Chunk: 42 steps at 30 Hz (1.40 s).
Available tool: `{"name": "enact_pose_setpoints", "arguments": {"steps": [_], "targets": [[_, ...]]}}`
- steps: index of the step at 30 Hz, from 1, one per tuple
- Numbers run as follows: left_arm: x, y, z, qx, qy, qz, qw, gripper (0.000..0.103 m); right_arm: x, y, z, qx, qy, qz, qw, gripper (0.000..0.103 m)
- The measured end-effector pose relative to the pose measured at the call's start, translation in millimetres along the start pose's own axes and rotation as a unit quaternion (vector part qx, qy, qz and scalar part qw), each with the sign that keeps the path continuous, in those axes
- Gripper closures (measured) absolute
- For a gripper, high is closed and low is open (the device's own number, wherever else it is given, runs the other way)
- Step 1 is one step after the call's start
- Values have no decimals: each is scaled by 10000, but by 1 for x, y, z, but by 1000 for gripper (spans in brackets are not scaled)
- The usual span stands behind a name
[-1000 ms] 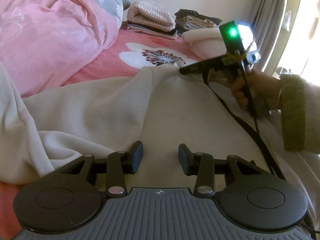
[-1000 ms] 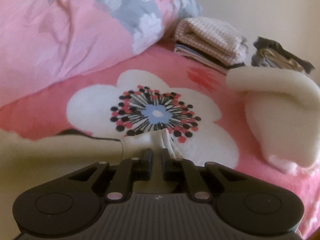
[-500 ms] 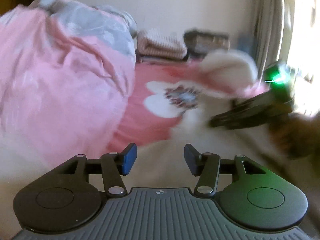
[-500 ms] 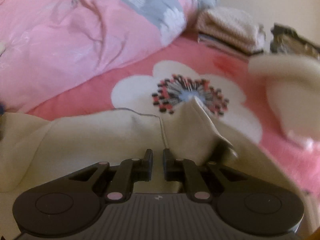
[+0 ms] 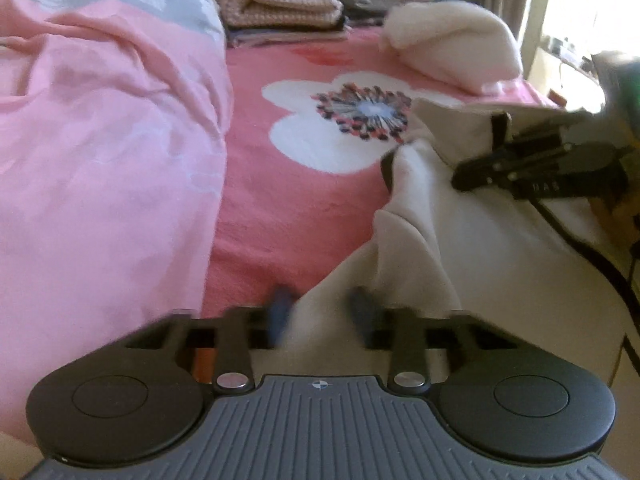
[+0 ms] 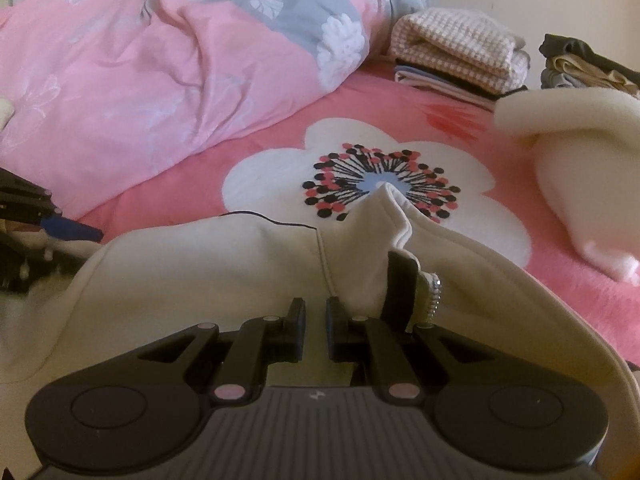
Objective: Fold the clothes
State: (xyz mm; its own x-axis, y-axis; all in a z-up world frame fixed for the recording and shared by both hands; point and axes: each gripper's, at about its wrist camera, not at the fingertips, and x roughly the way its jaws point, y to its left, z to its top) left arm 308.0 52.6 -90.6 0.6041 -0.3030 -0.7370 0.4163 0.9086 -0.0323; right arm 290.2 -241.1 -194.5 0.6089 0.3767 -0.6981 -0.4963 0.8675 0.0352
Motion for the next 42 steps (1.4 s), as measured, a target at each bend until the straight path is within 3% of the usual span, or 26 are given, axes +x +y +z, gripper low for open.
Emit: {"name": "enact_pose_setpoints", "arguments": {"steps": [5,12,16,19,22,26,28,29,31,33,38,42], "targets": [[-28,3,-4,-511,-478,721,9949,100,0,-1,-2,-18,-50,29,10000,93],[-5,8,-17,-751,-239,1211,9895,99,2,1,-1,-196,-41,6,9998,93],[-8,8,-18,-667,-259,1254,9895,98,-7,-5,8,14,-79,53,10000,94],[-7,8,-19,-631,-265,1269,9896,98,-11,-4,14,-218,-365,-258,9988,93],[-5,5,-21,-494,-279,1318,9897,96,13,-24,15,-26,-79,-524,9986,96],[-16,7,-22,-501,-426,1233,9902,94,9,-29,23,274,17,-434,9987,94],[-28,11,-20,-659,-536,1167,9895,76,-3,-22,28,303,13,-467,9984,92],[-34,12,-19,-738,-591,1134,9890,60,-12,-19,30,368,-5,-354,9987,92],[-46,16,-18,-895,-700,1068,9878,56,-30,-12,33,487,-24,-95,9988,92],[-61,17,-16,-1027,-842,1015,9859,44,-44,2,35,499,127,484,9975,91],[-116,4,-19,-1438,-1197,806,9790,38,-46,59,29,136,644,1540,9859,91],[-149,-4,-38,-2193,-1197,460,9672,36,-15,98,18,-27,1047,1638,9809,90]]}}
